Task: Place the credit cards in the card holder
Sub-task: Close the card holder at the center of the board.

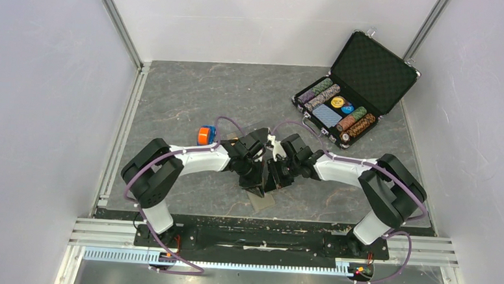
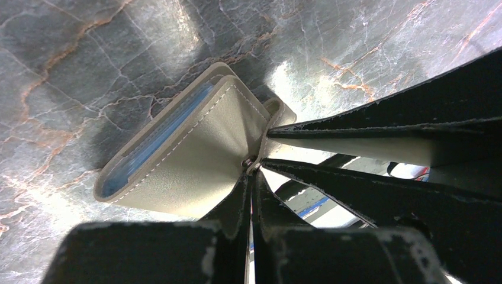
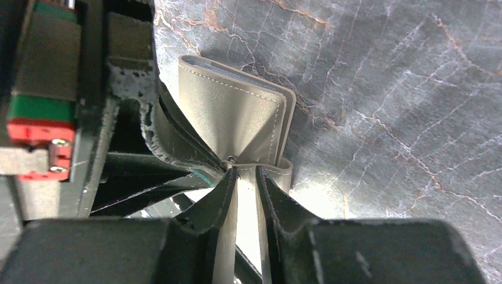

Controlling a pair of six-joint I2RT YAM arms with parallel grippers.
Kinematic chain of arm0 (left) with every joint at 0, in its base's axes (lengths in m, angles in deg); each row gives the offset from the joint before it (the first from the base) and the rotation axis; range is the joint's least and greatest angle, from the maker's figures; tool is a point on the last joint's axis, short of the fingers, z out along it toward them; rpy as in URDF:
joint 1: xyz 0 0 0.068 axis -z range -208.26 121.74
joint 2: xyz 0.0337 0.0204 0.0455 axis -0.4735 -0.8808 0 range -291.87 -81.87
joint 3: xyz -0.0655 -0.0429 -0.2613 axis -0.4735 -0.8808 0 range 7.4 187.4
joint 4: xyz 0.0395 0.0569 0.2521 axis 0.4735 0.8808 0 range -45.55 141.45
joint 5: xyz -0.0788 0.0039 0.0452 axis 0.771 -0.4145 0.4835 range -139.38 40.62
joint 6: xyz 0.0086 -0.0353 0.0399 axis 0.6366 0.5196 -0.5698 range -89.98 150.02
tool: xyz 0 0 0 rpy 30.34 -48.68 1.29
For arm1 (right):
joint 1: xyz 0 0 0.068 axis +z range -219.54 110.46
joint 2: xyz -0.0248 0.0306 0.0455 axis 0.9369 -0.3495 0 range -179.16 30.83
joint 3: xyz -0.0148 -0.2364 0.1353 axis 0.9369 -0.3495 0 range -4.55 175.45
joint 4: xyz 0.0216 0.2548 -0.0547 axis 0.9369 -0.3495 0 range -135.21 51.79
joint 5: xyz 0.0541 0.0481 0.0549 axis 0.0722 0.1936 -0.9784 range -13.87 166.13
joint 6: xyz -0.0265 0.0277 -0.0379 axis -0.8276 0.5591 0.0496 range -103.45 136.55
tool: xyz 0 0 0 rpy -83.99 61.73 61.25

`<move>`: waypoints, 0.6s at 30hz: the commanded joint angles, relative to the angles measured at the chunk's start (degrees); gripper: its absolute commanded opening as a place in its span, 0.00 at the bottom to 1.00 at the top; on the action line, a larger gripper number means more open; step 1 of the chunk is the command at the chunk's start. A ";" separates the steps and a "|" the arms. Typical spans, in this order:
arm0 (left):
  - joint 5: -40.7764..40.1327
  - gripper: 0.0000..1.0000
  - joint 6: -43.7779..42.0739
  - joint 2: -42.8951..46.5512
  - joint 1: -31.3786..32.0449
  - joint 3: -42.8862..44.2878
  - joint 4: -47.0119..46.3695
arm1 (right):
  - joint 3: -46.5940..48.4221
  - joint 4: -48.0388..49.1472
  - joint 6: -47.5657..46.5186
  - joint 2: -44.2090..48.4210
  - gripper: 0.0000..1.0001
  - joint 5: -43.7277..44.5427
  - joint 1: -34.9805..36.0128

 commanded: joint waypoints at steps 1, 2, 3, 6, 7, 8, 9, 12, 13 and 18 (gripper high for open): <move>-3.60 0.02 0.16 -4.12 0.86 -1.83 0.61 | -3.03 -6.84 -2.78 -6.85 0.18 10.27 3.20; -3.71 0.02 0.24 -4.16 0.86 -1.93 0.55 | -3.12 -7.38 -2.73 -6.90 0.18 11.23 3.21; -3.75 0.02 0.29 -4.31 0.86 -1.98 0.47 | -3.12 -7.87 -2.86 -7.09 0.17 12.11 3.23; -3.85 0.02 0.21 -4.44 0.86 -1.78 0.44 | -3.12 -8.17 -3.46 -7.20 0.18 12.07 3.18; -4.00 0.02 0.07 -4.22 0.86 -1.60 0.45 | -2.97 -7.83 -3.72 -6.46 0.18 11.68 3.22; -4.03 0.02 -0.08 -3.89 0.86 -1.51 0.30 | -2.75 -7.24 -3.93 -5.59 0.19 11.17 3.17; -4.18 0.02 -0.18 -3.37 0.86 -1.35 0.03 | -2.41 -6.69 -3.89 -4.29 0.19 10.61 3.05; -4.54 0.02 -0.54 -1.32 0.86 -0.44 0.05 | -1.85 -4.37 -2.94 0.11 0.21 8.48 2.24; -4.80 0.02 -0.59 -0.49 0.86 -0.09 0.24 | -1.65 -3.81 -2.42 1.68 0.21 8.24 2.04; -5.55 0.02 -0.98 2.84 0.86 2.02 1.44 | -1.10 -1.14 -0.49 5.84 0.22 4.93 0.48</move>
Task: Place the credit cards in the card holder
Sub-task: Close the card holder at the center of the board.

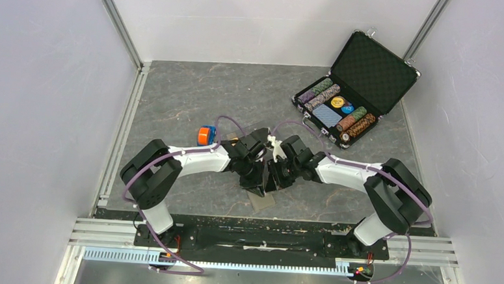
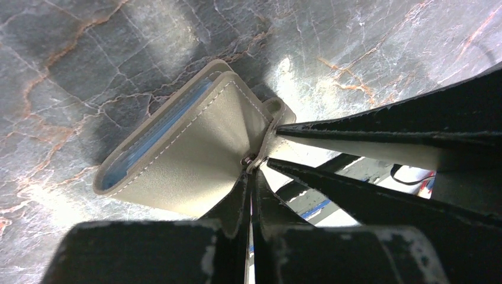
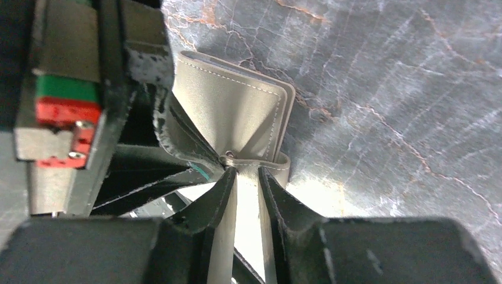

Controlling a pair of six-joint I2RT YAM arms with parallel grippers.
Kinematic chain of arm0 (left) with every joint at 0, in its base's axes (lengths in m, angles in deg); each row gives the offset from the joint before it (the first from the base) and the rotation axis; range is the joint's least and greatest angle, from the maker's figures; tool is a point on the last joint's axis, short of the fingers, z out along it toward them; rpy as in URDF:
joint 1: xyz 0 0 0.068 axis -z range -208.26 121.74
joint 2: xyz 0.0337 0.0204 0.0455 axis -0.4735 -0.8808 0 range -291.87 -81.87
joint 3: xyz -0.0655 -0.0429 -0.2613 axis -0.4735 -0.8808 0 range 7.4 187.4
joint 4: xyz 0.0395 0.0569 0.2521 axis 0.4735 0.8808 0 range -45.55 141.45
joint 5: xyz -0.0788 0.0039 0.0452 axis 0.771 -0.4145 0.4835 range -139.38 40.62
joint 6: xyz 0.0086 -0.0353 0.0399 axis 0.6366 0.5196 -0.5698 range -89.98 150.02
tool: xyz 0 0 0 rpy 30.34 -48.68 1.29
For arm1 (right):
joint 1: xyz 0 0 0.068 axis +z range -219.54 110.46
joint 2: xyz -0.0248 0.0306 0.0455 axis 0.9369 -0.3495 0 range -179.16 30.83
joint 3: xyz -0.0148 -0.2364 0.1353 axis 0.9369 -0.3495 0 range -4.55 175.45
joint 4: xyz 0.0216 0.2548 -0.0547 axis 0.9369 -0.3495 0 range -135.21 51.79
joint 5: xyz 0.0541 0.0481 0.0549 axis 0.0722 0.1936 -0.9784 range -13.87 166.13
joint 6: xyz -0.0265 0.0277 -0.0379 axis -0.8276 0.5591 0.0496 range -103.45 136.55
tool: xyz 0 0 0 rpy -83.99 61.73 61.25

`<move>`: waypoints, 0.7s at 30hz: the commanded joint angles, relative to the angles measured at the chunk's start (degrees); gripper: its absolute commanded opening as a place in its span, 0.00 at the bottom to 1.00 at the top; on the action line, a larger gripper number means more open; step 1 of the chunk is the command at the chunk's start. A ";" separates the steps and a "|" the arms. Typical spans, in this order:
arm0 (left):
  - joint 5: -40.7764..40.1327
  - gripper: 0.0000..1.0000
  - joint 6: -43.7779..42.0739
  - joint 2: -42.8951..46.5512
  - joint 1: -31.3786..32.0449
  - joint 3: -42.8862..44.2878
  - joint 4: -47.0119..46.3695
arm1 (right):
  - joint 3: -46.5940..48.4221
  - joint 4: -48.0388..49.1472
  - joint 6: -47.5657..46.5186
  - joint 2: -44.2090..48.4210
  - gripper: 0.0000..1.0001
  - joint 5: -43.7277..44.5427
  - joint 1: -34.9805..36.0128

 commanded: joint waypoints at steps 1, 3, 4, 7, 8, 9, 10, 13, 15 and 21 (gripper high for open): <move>-4.49 0.02 -0.95 2.54 0.46 2.05 1.38 | -1.14 0.58 0.48 3.22 0.22 1.10 -0.96; -4.73 0.02 -0.95 2.84 0.46 2.99 2.51 | -0.97 1.16 0.70 3.93 0.22 0.83 -1.21; -4.90 0.02 -0.96 2.69 0.46 3.70 3.48 | -0.80 1.09 0.69 4.00 0.22 0.91 -1.31; -5.27 0.02 -1.05 3.07 0.46 4.47 4.00 | -0.88 0.88 0.30 4.25 0.22 1.27 -1.39; -5.39 0.02 -1.05 3.19 0.46 4.64 4.22 | -0.93 0.84 0.20 4.23 0.22 1.14 -1.36; -5.52 0.02 -1.05 3.28 0.46 4.88 4.50 | -0.97 0.88 0.10 4.30 0.22 1.09 -1.37; -5.55 0.02 -1.05 3.22 0.46 4.99 4.76 | -1.01 0.99 0.07 4.26 0.22 1.07 -1.38; -5.60 0.02 -1.14 2.74 0.44 5.19 5.18 | -1.19 1.61 0.15 4.20 0.22 0.55 -1.40; -5.72 0.02 -1.09 2.64 0.46 5.15 5.23 | -0.95 1.77 0.02 3.80 0.22 0.08 -1.39; -6.37 0.02 -1.39 2.20 0.46 5.02 6.47 | -0.06 1.78 -0.52 2.90 0.22 -0.68 -1.37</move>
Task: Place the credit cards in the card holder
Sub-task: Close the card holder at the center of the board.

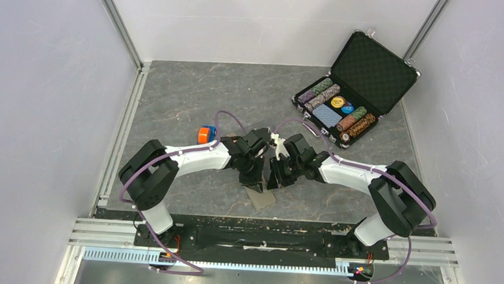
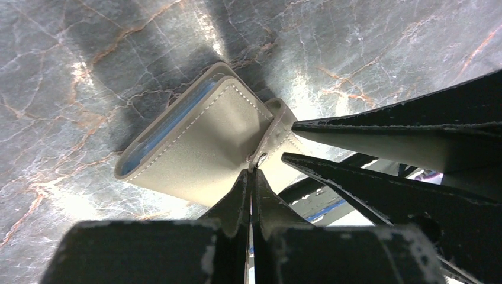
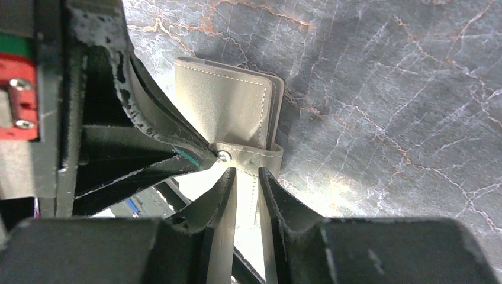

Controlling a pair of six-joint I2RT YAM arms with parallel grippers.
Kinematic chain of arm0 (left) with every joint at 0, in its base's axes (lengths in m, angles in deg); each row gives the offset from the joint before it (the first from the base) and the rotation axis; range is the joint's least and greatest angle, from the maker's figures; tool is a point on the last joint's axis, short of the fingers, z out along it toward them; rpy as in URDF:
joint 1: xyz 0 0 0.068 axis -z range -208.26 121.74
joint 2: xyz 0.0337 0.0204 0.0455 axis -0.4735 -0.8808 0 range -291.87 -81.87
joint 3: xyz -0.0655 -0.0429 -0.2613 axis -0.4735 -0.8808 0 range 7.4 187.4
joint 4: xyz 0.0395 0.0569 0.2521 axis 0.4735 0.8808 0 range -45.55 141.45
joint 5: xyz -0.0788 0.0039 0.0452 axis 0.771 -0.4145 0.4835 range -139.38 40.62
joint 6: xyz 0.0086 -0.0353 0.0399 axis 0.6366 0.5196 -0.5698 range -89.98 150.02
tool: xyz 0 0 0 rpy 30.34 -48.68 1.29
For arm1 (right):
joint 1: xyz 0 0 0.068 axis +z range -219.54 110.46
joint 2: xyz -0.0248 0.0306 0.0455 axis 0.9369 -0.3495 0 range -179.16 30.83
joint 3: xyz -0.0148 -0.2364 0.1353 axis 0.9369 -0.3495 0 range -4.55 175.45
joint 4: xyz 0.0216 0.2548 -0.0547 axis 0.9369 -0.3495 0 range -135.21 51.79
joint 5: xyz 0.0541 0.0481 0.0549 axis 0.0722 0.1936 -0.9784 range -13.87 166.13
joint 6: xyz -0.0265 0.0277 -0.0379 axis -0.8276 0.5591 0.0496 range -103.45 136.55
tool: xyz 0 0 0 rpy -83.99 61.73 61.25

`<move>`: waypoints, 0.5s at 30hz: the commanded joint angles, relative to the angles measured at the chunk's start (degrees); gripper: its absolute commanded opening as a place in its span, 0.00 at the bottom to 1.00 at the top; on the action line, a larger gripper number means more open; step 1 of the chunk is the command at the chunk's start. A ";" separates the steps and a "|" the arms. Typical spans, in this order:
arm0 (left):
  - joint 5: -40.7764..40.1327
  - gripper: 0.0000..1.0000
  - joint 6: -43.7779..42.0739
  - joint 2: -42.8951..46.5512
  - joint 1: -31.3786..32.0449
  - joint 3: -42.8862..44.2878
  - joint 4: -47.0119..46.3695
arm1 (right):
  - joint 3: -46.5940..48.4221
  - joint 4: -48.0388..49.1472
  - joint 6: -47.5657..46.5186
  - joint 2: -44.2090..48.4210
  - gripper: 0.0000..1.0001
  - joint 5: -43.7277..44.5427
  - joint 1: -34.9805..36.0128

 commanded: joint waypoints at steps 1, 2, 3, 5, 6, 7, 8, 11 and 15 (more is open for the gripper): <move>-2.00 0.02 -1.58 1.10 0.11 1.54 1.88 | 0.79 1.90 -0.65 0.34 0.22 -1.06 -0.08; -2.22 0.02 -1.64 0.93 0.11 1.37 2.07 | 0.70 2.06 -0.76 0.25 0.22 -1.18 -0.09; -2.34 0.02 -1.71 0.87 0.11 1.20 2.25 | 0.62 2.22 -0.81 0.18 0.22 -1.43 0.01; -2.45 0.02 -1.80 0.69 0.09 0.82 2.16 | 0.44 2.44 -1.09 -0.04 0.23 -2.10 -0.08; -2.41 0.02 -1.89 0.54 0.12 0.71 2.29 | 0.35 2.45 -1.08 -0.08 0.23 -2.28 -0.05; -2.45 0.02 -1.97 0.29 0.11 0.65 2.26 | 0.20 2.57 -1.13 -0.03 0.22 -2.46 0.01; -2.53 0.02 -1.94 0.09 0.11 0.56 2.25 | 0.01 2.81 -1.13 0.04 0.23 -2.66 -0.06; -2.54 0.02 -1.99 -0.45 0.11 0.41 2.25 | -0.17 3.53 -0.94 -0.13 0.23 -3.58 -0.06; -2.87 0.02 -2.08 -1.41 0.11 0.12 2.74 | -0.20 4.27 -0.84 -0.86 0.23 -4.44 0.21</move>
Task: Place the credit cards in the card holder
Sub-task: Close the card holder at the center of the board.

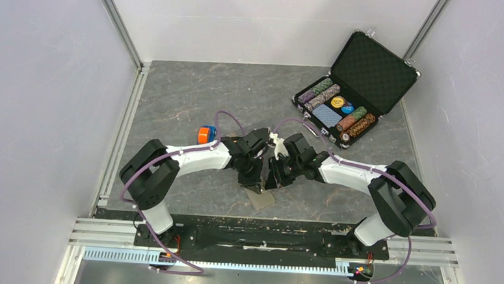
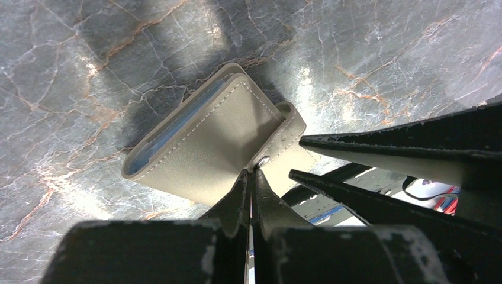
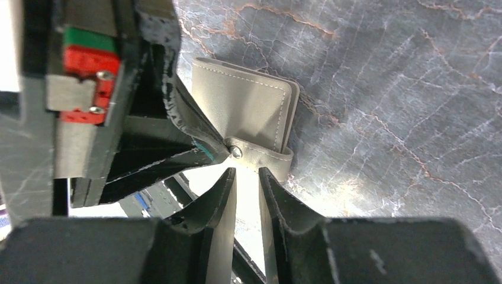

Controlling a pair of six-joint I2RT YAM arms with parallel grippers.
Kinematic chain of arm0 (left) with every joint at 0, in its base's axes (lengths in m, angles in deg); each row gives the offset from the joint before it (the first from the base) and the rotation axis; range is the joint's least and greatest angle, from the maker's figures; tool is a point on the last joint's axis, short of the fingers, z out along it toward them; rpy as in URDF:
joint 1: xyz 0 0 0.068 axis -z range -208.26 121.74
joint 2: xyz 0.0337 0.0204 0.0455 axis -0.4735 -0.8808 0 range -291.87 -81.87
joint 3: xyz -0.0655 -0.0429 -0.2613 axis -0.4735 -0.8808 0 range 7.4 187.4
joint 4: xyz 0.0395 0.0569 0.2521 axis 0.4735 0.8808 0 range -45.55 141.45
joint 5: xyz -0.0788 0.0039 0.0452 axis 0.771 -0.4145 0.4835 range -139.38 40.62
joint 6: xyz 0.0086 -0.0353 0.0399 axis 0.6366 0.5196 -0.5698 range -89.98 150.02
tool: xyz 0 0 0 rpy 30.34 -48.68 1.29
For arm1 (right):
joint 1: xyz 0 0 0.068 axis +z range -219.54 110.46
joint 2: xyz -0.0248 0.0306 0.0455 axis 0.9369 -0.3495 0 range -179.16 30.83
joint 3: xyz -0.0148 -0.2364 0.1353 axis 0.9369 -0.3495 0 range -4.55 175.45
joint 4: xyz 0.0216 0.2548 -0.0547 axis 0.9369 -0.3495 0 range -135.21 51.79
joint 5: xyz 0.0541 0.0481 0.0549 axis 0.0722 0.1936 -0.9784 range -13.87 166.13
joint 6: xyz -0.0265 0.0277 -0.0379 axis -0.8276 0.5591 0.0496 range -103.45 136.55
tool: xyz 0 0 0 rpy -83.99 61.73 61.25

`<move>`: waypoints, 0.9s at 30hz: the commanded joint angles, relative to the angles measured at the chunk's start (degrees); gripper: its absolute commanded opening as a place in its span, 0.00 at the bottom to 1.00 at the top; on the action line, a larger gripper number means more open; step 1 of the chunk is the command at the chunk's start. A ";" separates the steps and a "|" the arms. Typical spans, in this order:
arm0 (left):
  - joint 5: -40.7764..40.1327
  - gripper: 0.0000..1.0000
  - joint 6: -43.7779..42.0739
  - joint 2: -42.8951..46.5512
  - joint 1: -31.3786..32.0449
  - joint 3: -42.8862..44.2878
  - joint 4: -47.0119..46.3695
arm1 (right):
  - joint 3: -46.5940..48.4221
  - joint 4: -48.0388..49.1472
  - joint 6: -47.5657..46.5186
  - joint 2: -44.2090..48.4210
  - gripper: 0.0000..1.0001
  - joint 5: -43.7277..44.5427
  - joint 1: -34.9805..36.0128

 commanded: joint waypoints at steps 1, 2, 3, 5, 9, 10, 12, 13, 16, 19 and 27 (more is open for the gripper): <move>-1.86 0.02 -2.14 -1.43 0.11 0.14 1.46 | -0.14 2.83 -0.67 -1.08 0.23 -1.89 0.24; -2.07 0.02 -2.13 -1.57 0.11 0.06 1.78 | -0.14 2.87 -0.69 -1.32 0.23 -1.94 0.44; -2.32 0.02 -2.13 -1.56 0.11 -0.14 1.93 | -0.20 2.96 -0.54 -1.67 0.23 -2.07 0.49; -2.43 0.02 -2.04 -1.78 0.11 -0.47 1.97 | -0.55 3.75 -0.29 -2.50 0.23 -2.29 0.68; -2.43 0.02 -2.21 -2.91 0.25 -0.56 2.35 | -0.75 3.99 -0.71 -4.93 0.22 -1.77 1.15; -2.44 0.02 -2.21 -3.04 0.29 -0.69 2.37 | -0.75 4.02 -0.73 -5.59 0.22 -1.41 1.28; -2.47 0.02 -2.32 -3.35 0.27 -0.89 2.37 | -0.46 3.84 -0.78 -6.59 0.22 -1.11 1.26; -2.48 0.02 -2.45 -3.55 0.28 -0.91 2.50 | -0.12 3.76 -0.92 -6.95 0.22 -1.03 1.28; -2.65 0.02 -2.73 -4.11 0.37 -1.24 2.63 | 0.84 3.17 -1.25 -7.79 0.22 -0.33 1.52; -2.32 0.02 -3.07 -4.24 0.51 -1.27 1.97 | 1.74 1.16 -2.23 -8.47 0.22 1.68 2.22; 0.28 0.02 -2.71 -1.31 0.90 0.80 -1.74 | 1.24 -1.17 -3.22 -5.72 0.22 4.16 2.54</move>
